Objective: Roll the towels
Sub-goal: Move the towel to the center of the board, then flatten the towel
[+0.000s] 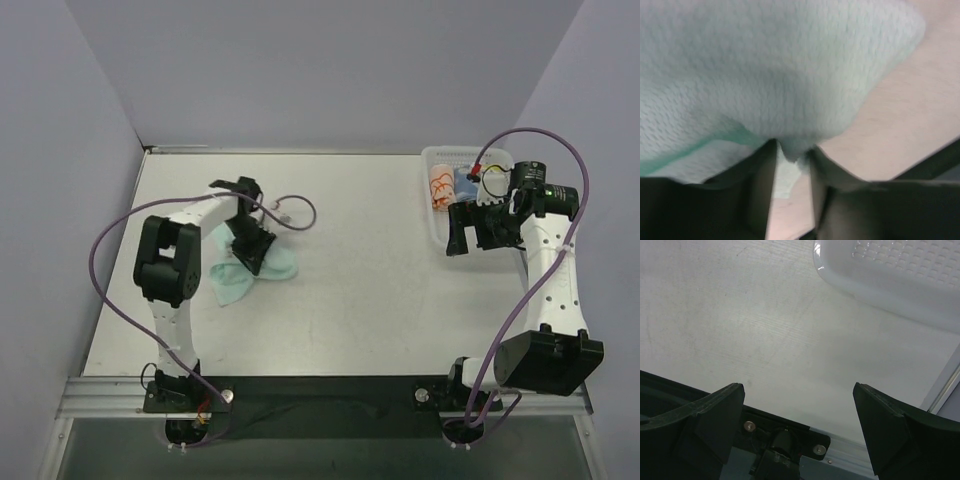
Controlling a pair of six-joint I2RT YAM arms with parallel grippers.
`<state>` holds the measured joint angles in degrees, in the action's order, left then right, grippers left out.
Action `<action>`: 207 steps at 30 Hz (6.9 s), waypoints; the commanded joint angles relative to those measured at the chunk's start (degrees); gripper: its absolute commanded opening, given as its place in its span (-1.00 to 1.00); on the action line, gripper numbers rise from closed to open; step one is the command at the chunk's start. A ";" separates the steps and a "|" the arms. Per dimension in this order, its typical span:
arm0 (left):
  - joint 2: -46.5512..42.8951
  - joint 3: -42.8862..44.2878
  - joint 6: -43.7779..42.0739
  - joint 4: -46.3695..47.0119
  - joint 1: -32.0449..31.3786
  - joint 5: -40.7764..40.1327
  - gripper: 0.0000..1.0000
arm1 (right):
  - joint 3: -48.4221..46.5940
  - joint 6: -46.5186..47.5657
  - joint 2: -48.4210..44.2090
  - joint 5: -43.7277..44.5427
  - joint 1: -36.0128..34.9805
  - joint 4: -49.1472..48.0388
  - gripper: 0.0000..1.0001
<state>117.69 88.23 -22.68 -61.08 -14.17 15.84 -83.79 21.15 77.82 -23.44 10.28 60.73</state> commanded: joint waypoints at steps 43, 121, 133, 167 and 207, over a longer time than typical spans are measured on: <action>-15.91 -10.19 -13.71 19.17 -16.32 4.65 -0.39 | 5.92 -11.22 14.11 -8.99 -16.88 -10.02 0.04; -35.16 -0.51 12.05 14.06 30.17 21.34 -1.00 | -22.29 -19.57 54.89 -1.96 -41.13 -29.97 0.00; -33.67 -0.78 11.34 13.44 30.52 23.98 -1.00 | -17.64 -11.31 51.39 5.42 -43.34 -27.07 -1.00; -16.96 11.90 11.08 13.71 30.52 45.25 -1.00 | -22.38 -18.07 42.92 12.36 -39.37 -32.08 0.24; -8.28 21.96 10.80 11.42 30.70 43.31 -1.00 | -31.42 -5.34 42.78 12.90 -30.77 -27.86 -1.00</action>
<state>107.07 103.20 -13.69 -49.95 16.03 55.59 -111.28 10.41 131.33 -9.34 -26.28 30.63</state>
